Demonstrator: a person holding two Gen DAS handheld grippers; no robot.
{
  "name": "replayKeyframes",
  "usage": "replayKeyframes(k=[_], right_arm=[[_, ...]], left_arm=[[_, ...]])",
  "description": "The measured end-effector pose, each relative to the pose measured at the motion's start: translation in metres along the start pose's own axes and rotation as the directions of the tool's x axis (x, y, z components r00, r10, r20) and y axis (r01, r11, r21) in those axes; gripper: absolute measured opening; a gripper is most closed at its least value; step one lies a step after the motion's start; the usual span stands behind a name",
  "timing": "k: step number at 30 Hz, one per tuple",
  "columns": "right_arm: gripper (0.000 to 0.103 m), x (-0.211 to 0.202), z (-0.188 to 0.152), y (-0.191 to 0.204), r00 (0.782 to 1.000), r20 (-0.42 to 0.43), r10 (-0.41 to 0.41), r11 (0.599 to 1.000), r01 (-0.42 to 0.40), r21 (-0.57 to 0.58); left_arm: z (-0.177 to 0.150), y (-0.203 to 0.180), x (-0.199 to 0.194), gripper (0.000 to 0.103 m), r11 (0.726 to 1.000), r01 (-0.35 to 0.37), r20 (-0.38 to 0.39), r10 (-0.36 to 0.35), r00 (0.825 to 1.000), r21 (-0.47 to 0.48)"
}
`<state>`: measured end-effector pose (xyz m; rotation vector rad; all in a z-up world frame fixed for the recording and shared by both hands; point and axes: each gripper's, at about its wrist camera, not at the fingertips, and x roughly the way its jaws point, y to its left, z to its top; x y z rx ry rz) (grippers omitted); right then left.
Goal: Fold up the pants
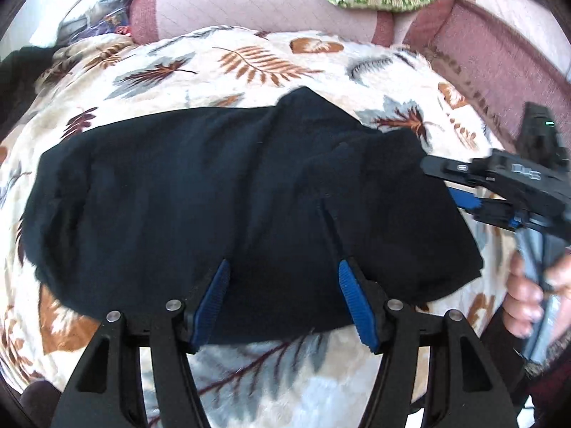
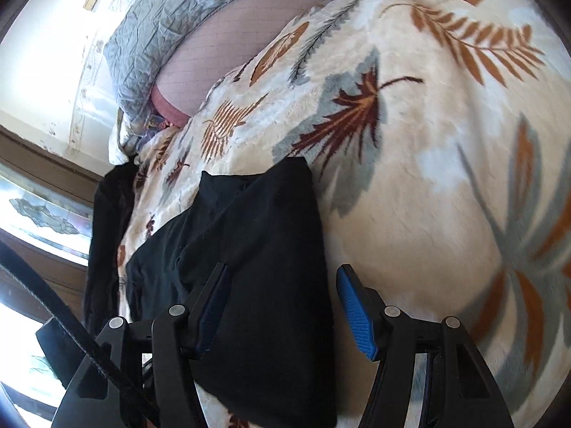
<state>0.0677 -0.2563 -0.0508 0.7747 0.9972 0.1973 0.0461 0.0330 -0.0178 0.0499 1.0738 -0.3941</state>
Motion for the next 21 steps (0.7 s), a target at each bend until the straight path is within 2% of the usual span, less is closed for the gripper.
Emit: replayKeyframes(k=[1,3,4,7,9,11,13,15,17,19,21], right_arm=[[0.067,0.006,0.003,0.003,1.0,-0.003,-0.014,1.0,0.014,-0.009],[0.049,0.01,0.007,0.007,0.999,-0.003,-0.05,0.998,0.05,-0.023],[0.038,0.012,0.008,0.009,0.995,-0.002,-0.102,0.994,0.102,-0.038],[0.035,0.009,0.005,0.013,0.984,0.027,-0.174,0.982,0.176,-0.073],[0.038,0.003,0.003,0.018,0.974,0.052,-0.22,0.971,0.224,-0.082],[0.045,-0.011,0.002,0.027,0.964,0.1,-0.245,0.962,0.255,-0.098],[0.052,-0.027,0.003,0.046,0.96,0.143,-0.24,0.954,0.26,-0.146],[0.059,-0.031,0.007,0.066,0.966,0.148,-0.214,0.952,0.24,-0.191],[0.066,-0.025,0.01,0.094,0.981,0.101,-0.165,0.949,0.186,-0.253],[0.069,-0.008,0.013,0.121,0.993,0.016,-0.118,0.946,0.118,-0.303],[0.07,0.019,0.013,0.15,0.991,-0.091,-0.094,0.937,0.057,-0.344]], left_arm=[[-0.001,0.007,-0.006,0.063,1.0,0.006,0.007,-0.006,1.0,-0.02],[-0.004,0.027,-0.018,0.063,0.997,0.02,0.028,-0.018,0.999,-0.081],[-0.006,0.037,-0.024,0.065,0.993,0.029,0.041,-0.025,0.999,-0.115],[-0.008,0.079,-0.043,0.07,0.97,0.031,0.092,-0.009,0.996,-0.242],[-0.01,0.114,-0.055,0.072,0.935,0.04,0.128,0.006,0.992,-0.353],[-0.016,0.152,-0.061,0.074,0.873,0.063,0.161,0.018,0.987,-0.484],[-0.026,0.182,-0.06,0.074,0.807,0.089,0.171,0.015,0.985,-0.584],[-0.035,0.196,-0.057,0.074,0.77,0.102,0.179,0.015,0.984,-0.63],[-0.04,0.203,-0.052,0.074,0.758,0.101,0.186,0.028,0.982,-0.645],[-0.043,0.206,-0.047,0.075,0.744,0.121,0.201,0.018,0.979,-0.657],[-0.042,0.208,-0.045,0.079,0.746,0.146,0.233,0.013,0.972,-0.65]])
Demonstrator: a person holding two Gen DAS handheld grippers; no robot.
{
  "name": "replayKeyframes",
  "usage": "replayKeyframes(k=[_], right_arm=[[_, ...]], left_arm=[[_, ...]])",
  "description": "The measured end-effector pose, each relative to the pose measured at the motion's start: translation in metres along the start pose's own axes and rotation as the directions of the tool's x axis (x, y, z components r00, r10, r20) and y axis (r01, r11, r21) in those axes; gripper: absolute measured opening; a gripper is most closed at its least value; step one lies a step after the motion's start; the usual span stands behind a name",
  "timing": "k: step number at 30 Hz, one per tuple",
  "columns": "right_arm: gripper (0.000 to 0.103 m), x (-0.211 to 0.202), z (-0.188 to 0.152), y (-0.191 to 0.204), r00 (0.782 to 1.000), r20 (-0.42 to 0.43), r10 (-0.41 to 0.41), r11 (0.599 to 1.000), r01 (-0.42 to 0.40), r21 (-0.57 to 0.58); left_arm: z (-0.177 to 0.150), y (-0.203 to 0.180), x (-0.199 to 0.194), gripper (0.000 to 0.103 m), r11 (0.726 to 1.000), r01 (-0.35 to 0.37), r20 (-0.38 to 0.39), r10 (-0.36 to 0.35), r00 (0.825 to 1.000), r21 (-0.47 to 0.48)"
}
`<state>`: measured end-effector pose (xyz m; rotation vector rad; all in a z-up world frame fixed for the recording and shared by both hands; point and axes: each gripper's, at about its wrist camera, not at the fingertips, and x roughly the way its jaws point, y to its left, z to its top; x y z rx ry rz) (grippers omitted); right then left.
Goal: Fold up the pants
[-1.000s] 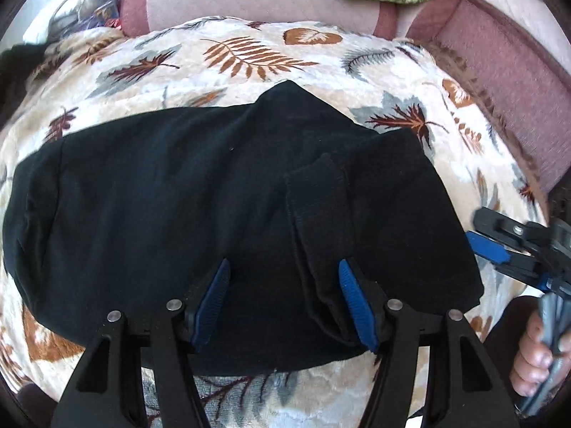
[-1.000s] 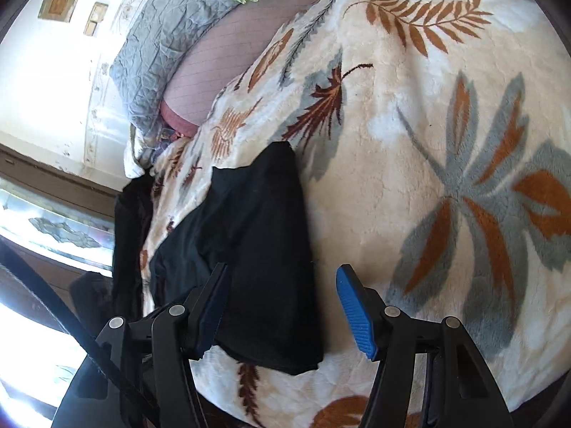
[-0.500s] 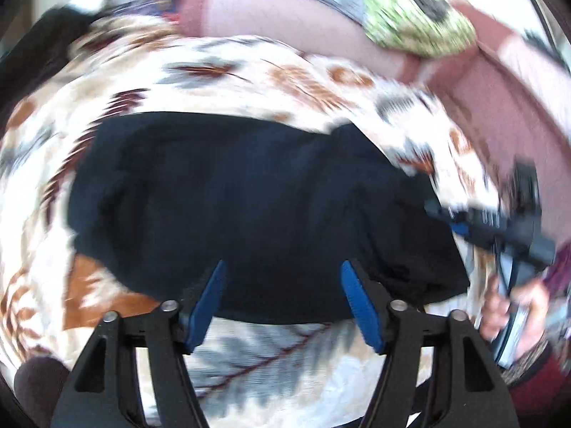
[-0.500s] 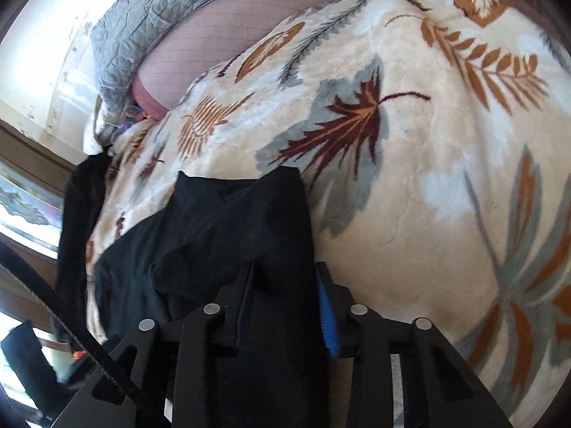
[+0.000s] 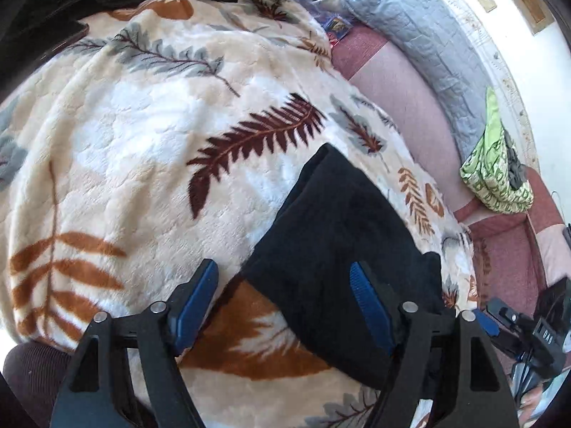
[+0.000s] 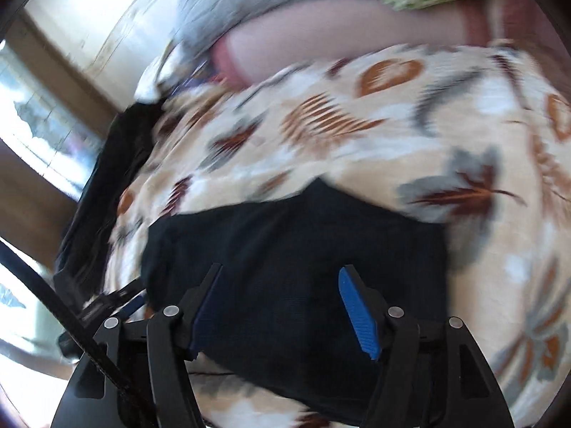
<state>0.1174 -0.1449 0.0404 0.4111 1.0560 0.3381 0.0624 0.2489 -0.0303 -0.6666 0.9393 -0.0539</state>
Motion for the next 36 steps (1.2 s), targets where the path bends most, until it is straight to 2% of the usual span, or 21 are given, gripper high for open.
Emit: replayKeyframes(k=[3,5,7,10,12,14,15,16,18,19,20,21,23,24,25,27,29,30,32,36], right_arm=[[0.072,0.042,0.021,0.049,0.989,-0.134,0.067,0.996,-0.075,-0.055],[0.075,0.074,0.036,0.083,0.973,-0.215,0.089,0.99,-0.11,-0.089],[0.075,0.105,0.043,0.111,0.958,-0.279,0.07,0.987,-0.106,-0.117],[0.075,0.156,0.054,0.153,0.927,-0.374,-0.013,0.982,-0.058,-0.177],[0.077,0.185,0.058,0.179,0.896,-0.432,-0.1,0.969,-0.012,-0.248],[0.083,0.216,0.059,0.208,0.853,-0.471,-0.222,0.938,0.054,-0.344],[0.086,0.224,0.059,0.213,0.84,-0.475,-0.263,0.924,0.078,-0.374],[0.089,0.238,0.056,0.225,0.808,-0.481,-0.34,0.895,0.121,-0.429],[0.091,0.255,0.05,0.236,0.762,-0.483,-0.431,0.857,0.179,-0.482],[0.092,0.265,0.046,0.24,0.731,-0.483,-0.482,0.833,0.211,-0.512],[0.092,0.275,0.038,0.245,0.69,-0.47,-0.551,0.782,0.23,-0.58],[0.092,0.282,0.032,0.248,0.66,-0.461,-0.593,0.746,0.234,-0.624],[0.092,0.288,0.025,0.249,0.636,-0.453,-0.625,0.712,0.226,-0.665],[0.092,0.288,0.024,0.248,0.636,-0.451,-0.626,0.709,0.223,-0.669],[0.087,0.286,0.024,0.246,0.642,-0.453,-0.619,0.715,0.221,-0.663],[0.073,0.279,0.023,0.247,0.657,-0.427,-0.621,0.703,0.226,-0.675],[0.059,0.264,0.019,0.248,0.682,-0.388,-0.62,0.685,0.228,-0.692],[0.055,0.257,0.017,0.246,0.695,-0.376,-0.613,0.683,0.228,-0.694],[0.045,0.236,0.016,0.242,0.739,-0.359,-0.57,0.705,0.215,-0.676],[0.04,0.193,0.026,0.23,0.816,-0.353,-0.458,0.78,0.178,-0.6]], left_arm=[[0.006,-0.002,0.01,0.08,0.998,0.06,0.004,-0.06,0.998,0.028],[0.006,0.003,0.011,0.076,0.994,0.107,-0.006,-0.107,0.994,0.031],[0.006,0.008,0.01,0.063,0.992,0.126,-0.007,-0.126,0.992,0.026],[0.009,0.02,0.011,0.063,0.979,0.197,-0.009,-0.197,0.98,-0.045],[0.009,0.023,0.012,0.065,0.974,0.214,-0.004,-0.215,0.977,-0.069],[0.009,0.02,0.013,0.07,0.973,0.221,0.0,-0.221,0.975,-0.065],[0.008,0.017,0.014,0.075,0.974,0.221,0.003,-0.221,0.975,-0.055],[0.008,0.014,0.014,0.081,0.975,0.219,0.006,-0.219,0.976,-0.045],[0.006,0.014,0.015,0.08,0.978,0.204,0.019,-0.203,0.979,-0.049],[0.007,0.015,0.017,0.079,0.977,0.205,0.011,-0.205,0.979,-0.051],[0.007,0.015,0.017,0.079,0.978,0.201,0.006,-0.201,0.979,-0.045],[0.007,0.013,0.016,0.079,0.98,0.198,0.007,-0.198,0.98,-0.035],[0.006,0.01,0.016,0.069,0.986,0.167,0.006,-0.167,0.986,-0.007],[0.006,0.008,0.016,0.046,0.99,0.144,0.005,-0.144,0.99,0.009],[0.006,0.007,0.018,0.036,0.989,0.147,-0.013,-0.147,0.989,0.016],[0.005,0.011,0.019,0.032,0.976,0.215,-0.045,-0.216,0.975,-0.017],[0.002,0.008,0.017,0.028,0.971,0.239,-0.053,-0.239,0.97,-0.01],[0.001,0.005,0.015,0.028,0.971,0.237,-0.049,-0.237,0.97,0.004],[-0.002,-0.002,0.008,0.028,0.97,0.24,-0.047,-0.239,0.97,0.029],[-0.007,-0.024,-0.009,0.027,0.963,0.26,-0.036,-0.258,0.965,0.066]])
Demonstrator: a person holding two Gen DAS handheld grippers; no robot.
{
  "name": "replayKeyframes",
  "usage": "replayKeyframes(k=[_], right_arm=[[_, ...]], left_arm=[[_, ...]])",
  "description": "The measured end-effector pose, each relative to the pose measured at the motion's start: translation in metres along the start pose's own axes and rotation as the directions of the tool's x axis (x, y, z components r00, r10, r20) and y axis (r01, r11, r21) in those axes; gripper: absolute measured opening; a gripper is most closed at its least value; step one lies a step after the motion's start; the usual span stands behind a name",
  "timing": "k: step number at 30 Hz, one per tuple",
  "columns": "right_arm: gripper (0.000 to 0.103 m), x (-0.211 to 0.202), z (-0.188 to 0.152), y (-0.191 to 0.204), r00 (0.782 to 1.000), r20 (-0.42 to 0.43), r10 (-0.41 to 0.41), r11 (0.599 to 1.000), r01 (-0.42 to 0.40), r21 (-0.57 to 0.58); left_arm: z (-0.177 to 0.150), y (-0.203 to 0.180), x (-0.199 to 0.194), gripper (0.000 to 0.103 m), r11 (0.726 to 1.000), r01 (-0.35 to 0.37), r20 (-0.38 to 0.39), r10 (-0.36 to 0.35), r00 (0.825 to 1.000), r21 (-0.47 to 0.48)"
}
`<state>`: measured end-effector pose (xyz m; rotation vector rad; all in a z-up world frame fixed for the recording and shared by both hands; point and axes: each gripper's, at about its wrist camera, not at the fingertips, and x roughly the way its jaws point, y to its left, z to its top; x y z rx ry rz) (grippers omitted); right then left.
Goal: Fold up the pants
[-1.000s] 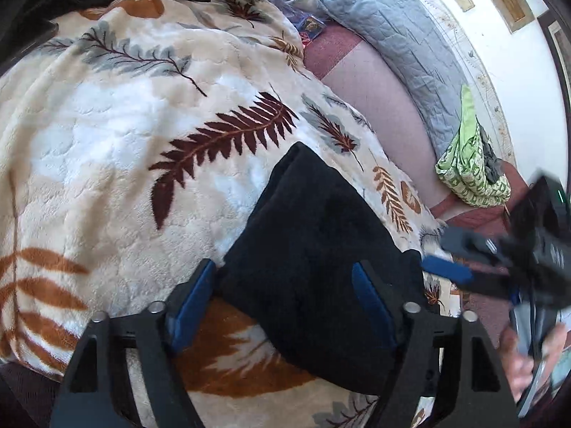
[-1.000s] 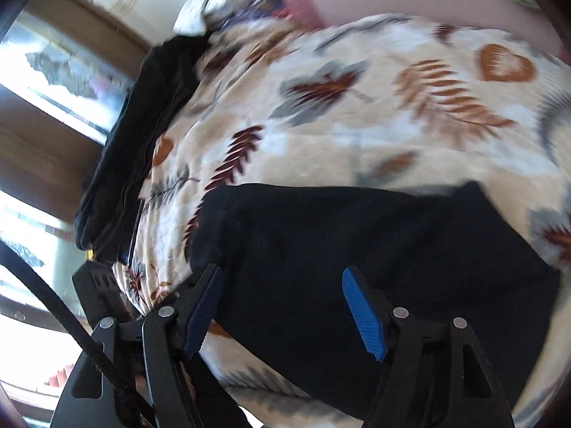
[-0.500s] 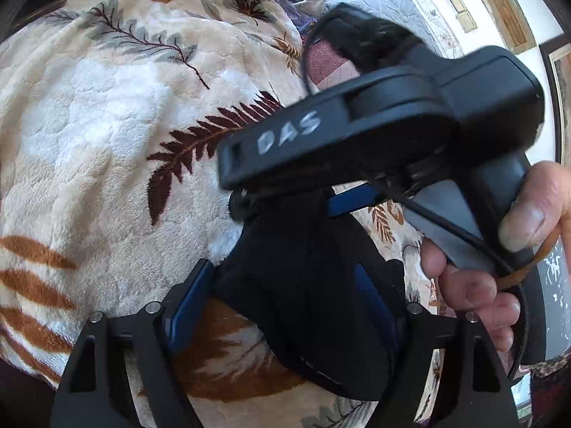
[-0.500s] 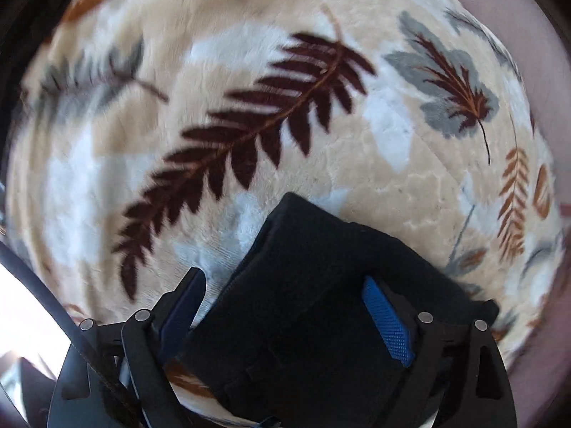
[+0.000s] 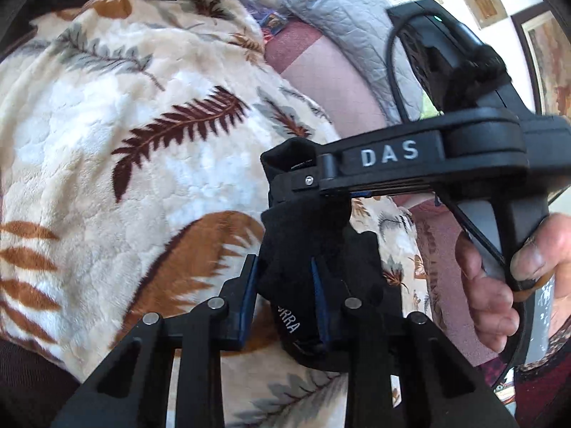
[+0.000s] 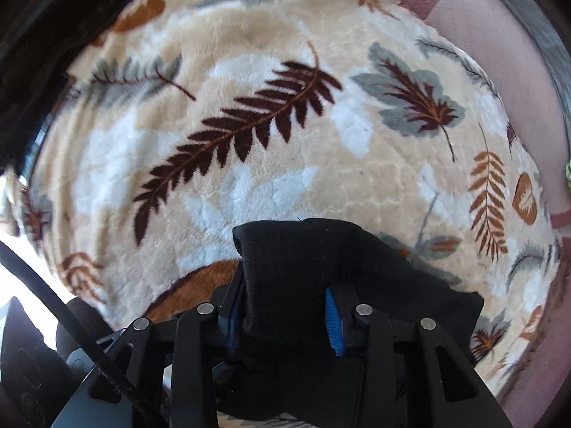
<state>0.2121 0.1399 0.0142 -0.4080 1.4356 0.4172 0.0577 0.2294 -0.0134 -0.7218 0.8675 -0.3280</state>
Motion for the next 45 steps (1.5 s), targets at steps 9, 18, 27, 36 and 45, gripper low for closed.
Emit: replayKeyframes(k=[9,18,27,36,45], right_arm=[[0.036,-0.062,-0.062,-0.07,0.951,0.247,0.185,0.966,-0.223,0.134],[0.036,-0.052,-0.165,-0.188,0.874,0.398,0.279,0.849,-0.418,0.322],[0.035,-0.013,-0.239,-0.26,0.8,0.51,0.316,0.717,-0.553,0.423],[0.035,-0.002,-0.293,-0.314,0.871,0.491,0.029,0.679,-0.377,0.629],[0.035,-0.028,-0.313,-0.272,0.727,0.663,0.178,0.631,-0.602,0.49]], left_arm=[[-0.017,-0.091,0.006,0.027,0.98,0.004,-0.044,0.005,0.999,0.2],[-0.056,-0.159,0.018,0.035,0.942,0.122,-0.196,-0.062,0.979,0.313],[-0.054,-0.152,0.051,0.041,0.952,0.03,-0.237,0.046,0.971,0.306],[-0.083,-0.163,0.112,0.05,0.904,-0.054,-0.281,0.188,0.941,0.424],[-0.09,-0.162,0.114,0.05,0.898,-0.063,-0.27,0.198,0.942,0.436]])
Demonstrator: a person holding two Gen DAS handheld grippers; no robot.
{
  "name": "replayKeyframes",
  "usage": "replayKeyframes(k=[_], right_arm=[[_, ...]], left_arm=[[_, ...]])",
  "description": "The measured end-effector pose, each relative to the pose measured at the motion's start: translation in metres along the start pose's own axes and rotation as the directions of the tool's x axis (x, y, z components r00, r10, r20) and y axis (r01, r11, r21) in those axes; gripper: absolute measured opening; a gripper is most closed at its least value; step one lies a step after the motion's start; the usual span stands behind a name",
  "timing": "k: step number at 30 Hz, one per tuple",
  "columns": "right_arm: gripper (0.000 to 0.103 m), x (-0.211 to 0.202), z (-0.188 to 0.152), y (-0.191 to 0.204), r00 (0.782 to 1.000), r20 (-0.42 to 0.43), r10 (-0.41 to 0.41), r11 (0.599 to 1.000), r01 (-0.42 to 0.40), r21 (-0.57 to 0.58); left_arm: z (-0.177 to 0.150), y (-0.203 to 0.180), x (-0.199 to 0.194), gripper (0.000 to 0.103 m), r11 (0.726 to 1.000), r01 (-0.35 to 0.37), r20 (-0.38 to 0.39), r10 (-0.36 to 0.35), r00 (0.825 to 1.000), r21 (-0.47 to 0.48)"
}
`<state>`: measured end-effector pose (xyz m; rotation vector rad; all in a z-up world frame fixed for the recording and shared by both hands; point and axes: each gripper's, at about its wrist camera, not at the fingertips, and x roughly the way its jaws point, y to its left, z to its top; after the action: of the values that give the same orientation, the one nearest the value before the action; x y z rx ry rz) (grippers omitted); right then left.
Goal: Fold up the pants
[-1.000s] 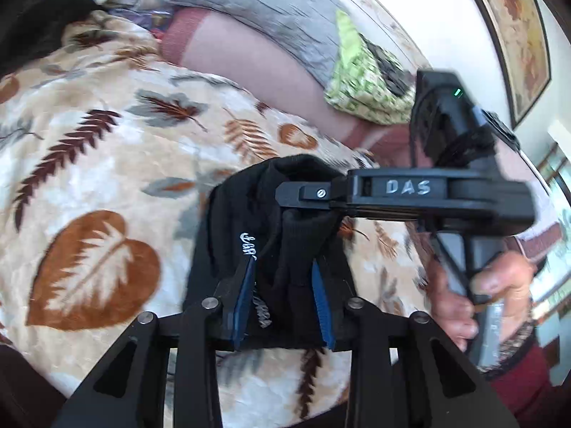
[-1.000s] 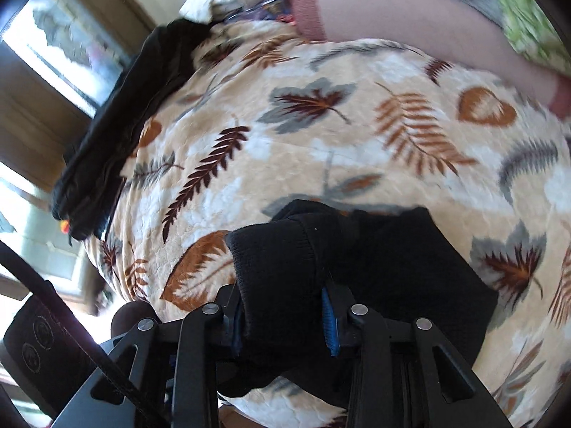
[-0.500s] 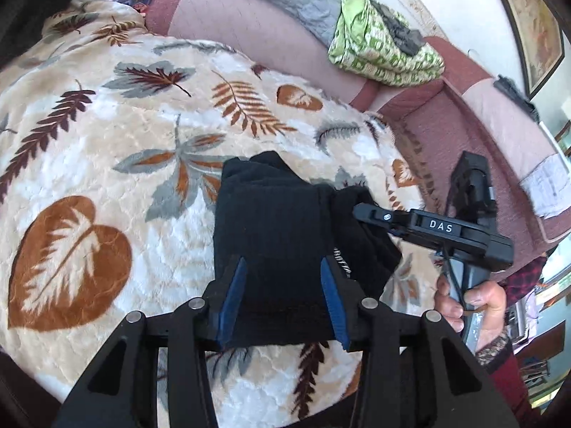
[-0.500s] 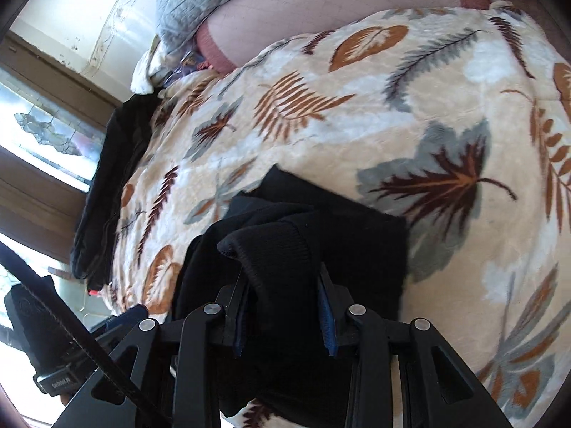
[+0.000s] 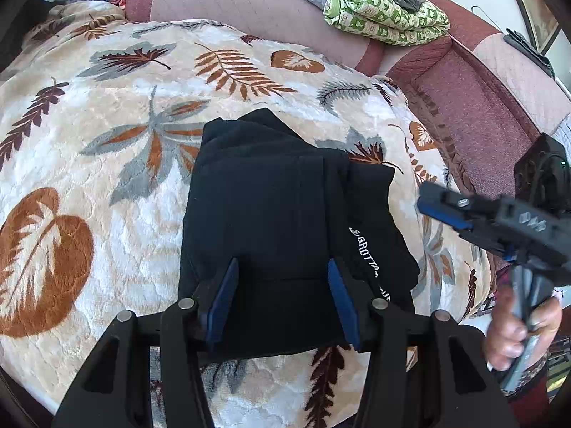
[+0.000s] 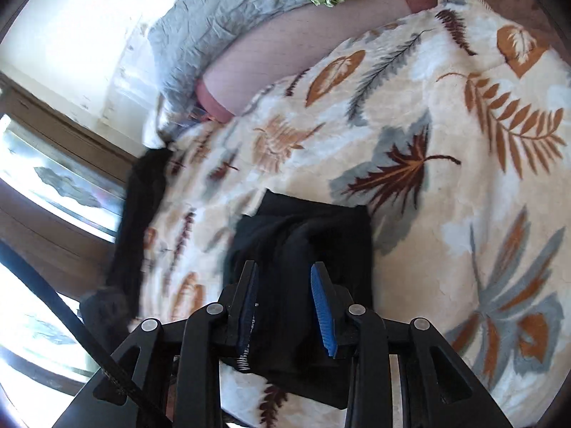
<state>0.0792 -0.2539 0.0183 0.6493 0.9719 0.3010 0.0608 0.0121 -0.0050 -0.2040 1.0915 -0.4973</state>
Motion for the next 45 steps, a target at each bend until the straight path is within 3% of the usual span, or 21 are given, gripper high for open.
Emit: replayKeyframes(k=[2,4,7,8,11,15,21,25,28,31,35,37,39,41,43,45], right_arm=[[0.038,0.017,-0.005,0.009,0.993,-0.01,-0.122,0.99,0.121,-0.068],[0.04,0.033,-0.008,0.004,0.987,-0.04,-0.154,0.987,0.151,-0.057],[0.037,0.054,-0.018,0.005,0.986,-0.083,-0.143,0.988,0.137,-0.071],[0.017,0.059,-0.022,0.007,0.986,-0.1,-0.133,0.987,0.123,-0.1],[0.009,0.05,-0.024,0.011,0.992,-0.076,-0.104,0.989,0.094,-0.117],[0.008,0.023,-0.021,-0.002,0.996,-0.016,-0.086,0.995,0.085,-0.061],[0.008,0.019,-0.025,-0.03,0.986,-0.022,-0.166,0.986,0.166,-0.009],[0.02,0.03,-0.029,-0.034,0.976,-0.03,-0.214,0.977,0.214,-0.019],[0.046,0.029,-0.028,-0.039,0.961,-0.025,-0.275,0.961,0.275,-0.016],[0.048,0.019,-0.027,-0.041,0.96,-0.003,-0.279,0.96,0.279,-0.002],[0.049,-0.028,-0.026,-0.029,0.937,0.187,-0.296,0.955,0.292,0.049],[0.051,-0.038,-0.02,-0.016,0.938,0.227,-0.262,0.965,0.262,0.031],[0.054,-0.033,-0.008,-0.003,0.969,0.2,-0.148,0.989,0.151,0.0],[0.054,-0.012,0.004,0.003,0.992,0.124,0.016,1.0,-0.019,0.023],[0.054,0.02,0.012,0.004,0.984,0.027,0.175,0.982,-0.177,0.073],[0.054,0.053,0.016,0.001,0.978,-0.037,0.205,0.972,-0.199,0.122]], left_arm=[[0.0,0.001,-0.001,0.05,1.0,0.003,-0.001,-0.003,1.0,-0.003],[0.002,0.002,-0.003,0.05,1.0,0.01,-0.005,-0.01,1.0,-0.013],[0.004,0.001,-0.014,0.05,0.999,0.043,-0.001,-0.043,0.999,-0.031],[0.005,0.001,-0.019,0.05,0.998,0.058,0.006,-0.058,0.998,-0.032],[0.008,0.0,-0.032,0.053,0.997,0.066,0.031,-0.065,0.997,-0.029],[0.014,0.002,-0.031,0.054,0.999,0.039,0.033,-0.038,0.999,-0.023],[0.005,0.001,0.004,0.055,1.0,-0.006,-0.036,0.005,0.999,-0.008],[-0.007,0.003,0.017,0.068,0.997,-0.076,-0.019,0.077,0.997,0.011],[-0.007,0.011,0.019,0.073,0.997,-0.063,-0.048,0.061,0.997,-0.037],[-0.005,0.022,0.007,0.073,0.994,0.008,-0.06,-0.015,0.998,-0.109],[-0.005,0.016,-0.032,0.073,0.996,0.042,0.057,-0.038,0.998,-0.078],[-0.005,0.013,-0.036,0.073,0.997,0.055,0.075,-0.05,0.996,-0.061],[-0.006,0.009,-0.022,0.073,0.999,0.025,0.038,-0.023,0.999,-0.044],[-0.013,0.009,-0.002,0.073,0.999,0.004,-0.019,-0.005,1.0,-0.049],[-0.028,0.014,0.014,0.073,0.997,0.021,-0.051,-0.025,0.998,-0.076],[-0.033,0.013,0.012,0.074,0.998,0.021,-0.012,-0.022,1.0,-0.061]])
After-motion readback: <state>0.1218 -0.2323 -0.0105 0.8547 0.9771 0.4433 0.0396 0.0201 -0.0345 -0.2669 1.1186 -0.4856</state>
